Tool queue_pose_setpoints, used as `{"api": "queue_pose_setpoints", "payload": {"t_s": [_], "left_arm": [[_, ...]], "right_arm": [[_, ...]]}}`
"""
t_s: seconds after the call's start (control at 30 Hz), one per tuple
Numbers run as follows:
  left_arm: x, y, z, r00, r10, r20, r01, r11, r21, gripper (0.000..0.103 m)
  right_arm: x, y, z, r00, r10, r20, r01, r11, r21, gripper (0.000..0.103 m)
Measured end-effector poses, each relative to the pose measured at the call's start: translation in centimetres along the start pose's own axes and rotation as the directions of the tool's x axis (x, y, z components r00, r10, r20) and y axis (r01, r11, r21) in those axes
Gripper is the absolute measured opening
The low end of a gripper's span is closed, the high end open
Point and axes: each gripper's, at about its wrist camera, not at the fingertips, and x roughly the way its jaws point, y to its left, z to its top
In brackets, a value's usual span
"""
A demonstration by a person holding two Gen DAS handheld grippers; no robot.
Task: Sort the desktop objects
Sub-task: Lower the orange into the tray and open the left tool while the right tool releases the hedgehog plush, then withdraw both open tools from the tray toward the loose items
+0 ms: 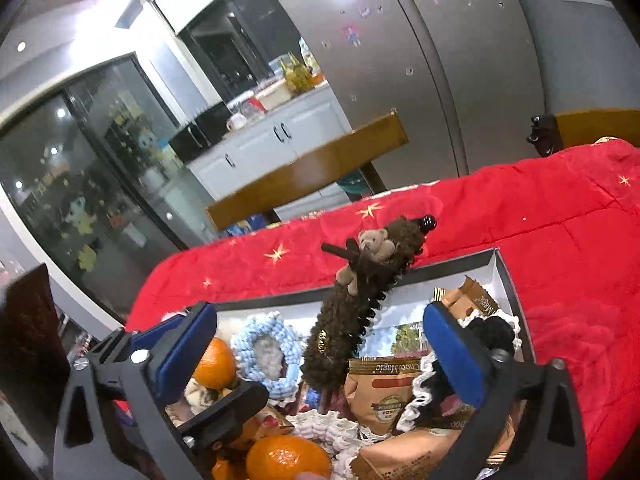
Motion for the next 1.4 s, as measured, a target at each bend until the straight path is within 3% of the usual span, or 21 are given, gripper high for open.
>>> {"api": "queue_pose_setpoints", "payload": {"t_s": [0.2,0.5,0.87,1.2,1.4], "left_arm": [[0.1,0.9,0.1,1.000,-0.010,-0.003,0.009,0.999,-0.032,0.103],[-2.8,1.1,0.8,0.998,-0.012,0.057,0.015,0.998,-0.053,0.103],[-11.4,-0.9,-0.6,0.988,-0.027,0.150,0.034,0.998,-0.044,0.103],[-21.3,-1.6,-5.3,0.977,-0.048,0.208,0.061,0.997,-0.055,0.103],[-25.8,-2.6,-9.1,0.970,-0.012,0.243,0.014,1.000,-0.005,0.103]], "right_arm": [[-0.5,-0.7,0.7,1.000,0.017,0.025,-0.018,0.999,0.043,0.103],[-2.0,-0.9,1.1,0.998,0.029,0.050,-0.032,0.997,0.074,0.103],[-8.0,2.2,-0.2,0.991,0.024,0.128,-0.027,0.999,0.020,0.103],[-17.7,6.9,-5.1,0.976,-0.015,0.216,0.036,0.995,-0.093,0.103],[-22.3,9.0,-8.7,0.961,-0.030,0.276,0.074,0.986,-0.151,0.103]]}}
